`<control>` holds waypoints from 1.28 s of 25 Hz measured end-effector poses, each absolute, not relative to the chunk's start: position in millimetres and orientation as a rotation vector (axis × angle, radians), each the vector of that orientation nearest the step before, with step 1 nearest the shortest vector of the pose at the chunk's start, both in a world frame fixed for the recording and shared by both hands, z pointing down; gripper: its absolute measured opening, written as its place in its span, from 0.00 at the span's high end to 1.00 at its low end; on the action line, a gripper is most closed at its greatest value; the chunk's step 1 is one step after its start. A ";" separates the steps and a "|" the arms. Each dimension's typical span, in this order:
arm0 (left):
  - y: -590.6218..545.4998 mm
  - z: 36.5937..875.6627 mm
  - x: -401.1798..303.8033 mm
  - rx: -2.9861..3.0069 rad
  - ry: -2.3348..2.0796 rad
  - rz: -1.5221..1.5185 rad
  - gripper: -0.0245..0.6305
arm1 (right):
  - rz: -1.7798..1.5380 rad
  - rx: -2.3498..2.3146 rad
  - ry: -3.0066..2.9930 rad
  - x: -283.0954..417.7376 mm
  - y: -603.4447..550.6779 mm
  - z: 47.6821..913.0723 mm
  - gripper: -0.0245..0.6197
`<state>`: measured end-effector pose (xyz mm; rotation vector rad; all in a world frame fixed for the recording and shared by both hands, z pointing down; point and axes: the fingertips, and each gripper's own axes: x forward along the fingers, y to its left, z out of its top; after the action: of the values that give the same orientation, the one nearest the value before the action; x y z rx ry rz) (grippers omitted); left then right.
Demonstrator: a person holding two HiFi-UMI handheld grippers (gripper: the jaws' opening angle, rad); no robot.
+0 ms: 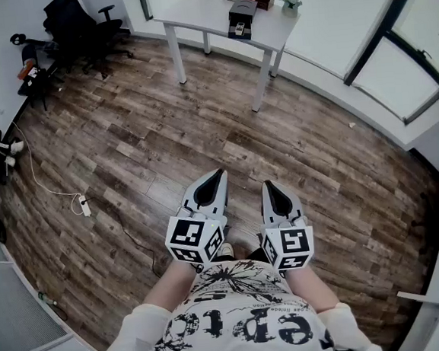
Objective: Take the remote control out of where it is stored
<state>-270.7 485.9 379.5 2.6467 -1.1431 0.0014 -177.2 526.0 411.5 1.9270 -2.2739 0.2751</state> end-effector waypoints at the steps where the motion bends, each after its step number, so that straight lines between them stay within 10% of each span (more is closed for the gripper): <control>1: 485.1 380.3 -271.3 2.646 -1.145 0.004 0.95 | 0.278 1.926 -2.272 -177.4 525.1 412.9 0.96; 32: 399.2 420.9 -220.9 2.504 -1.153 0.072 0.95 | 0.459 1.896 -2.251 -113.6 445.4 449.5 0.96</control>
<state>-220.9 399.2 420.9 2.5036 -1.1532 0.0721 -113.6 445.4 449.5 1.8958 -2.2508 0.4591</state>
